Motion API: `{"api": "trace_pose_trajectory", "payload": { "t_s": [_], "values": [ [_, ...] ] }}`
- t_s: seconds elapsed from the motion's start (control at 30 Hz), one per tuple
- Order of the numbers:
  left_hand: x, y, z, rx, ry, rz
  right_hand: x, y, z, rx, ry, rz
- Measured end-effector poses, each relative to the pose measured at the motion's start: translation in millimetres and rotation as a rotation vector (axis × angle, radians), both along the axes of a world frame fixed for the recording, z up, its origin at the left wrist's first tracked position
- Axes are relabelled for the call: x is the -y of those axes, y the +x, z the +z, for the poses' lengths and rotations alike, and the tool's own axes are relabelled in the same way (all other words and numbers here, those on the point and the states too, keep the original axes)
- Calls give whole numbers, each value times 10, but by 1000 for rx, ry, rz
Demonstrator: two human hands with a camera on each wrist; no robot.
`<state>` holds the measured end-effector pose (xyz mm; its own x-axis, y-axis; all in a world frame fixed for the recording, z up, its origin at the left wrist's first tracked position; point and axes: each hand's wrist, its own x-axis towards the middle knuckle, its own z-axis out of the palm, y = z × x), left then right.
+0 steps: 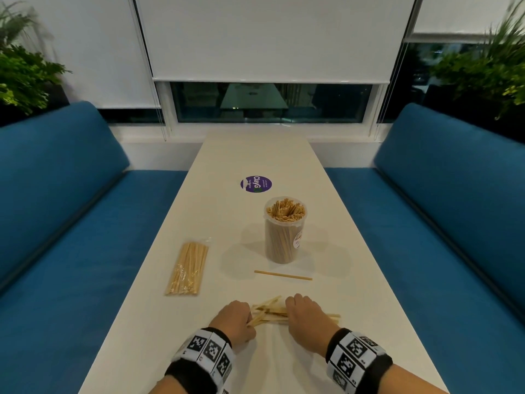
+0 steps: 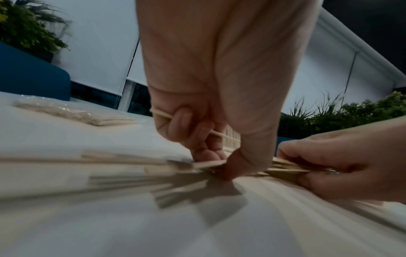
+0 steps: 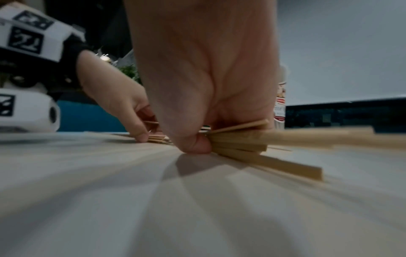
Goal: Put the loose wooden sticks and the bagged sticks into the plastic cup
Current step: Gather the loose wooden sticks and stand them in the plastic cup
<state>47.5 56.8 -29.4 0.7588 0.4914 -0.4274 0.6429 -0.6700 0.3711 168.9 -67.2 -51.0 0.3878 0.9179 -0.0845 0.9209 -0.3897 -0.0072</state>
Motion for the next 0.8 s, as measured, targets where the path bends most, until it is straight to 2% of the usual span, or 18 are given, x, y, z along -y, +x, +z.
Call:
{"api": "trace_pose_trajectory", "payload": {
  "t_s": [0.07,0.2,0.37,0.5,0.63,0.8],
  "values": [
    [4,1,7,-17,2,-11,29,-25,109,6,-46,45],
    [-123,4,22,44,-54,15,64,97,196,-143,-154,-46],
    [-311,113,143,100,-157,53,-36,363,249,-321,-108,-107],
    [-348,198,114,153,-234,138,-182,442,255,-342,12,-136],
    [-344,201,106,249,-329,247,-302,494,176,-255,6,-170],
    [-329,216,117,511,-582,526,-365,538,112,-211,49,-217]
  ]
}}
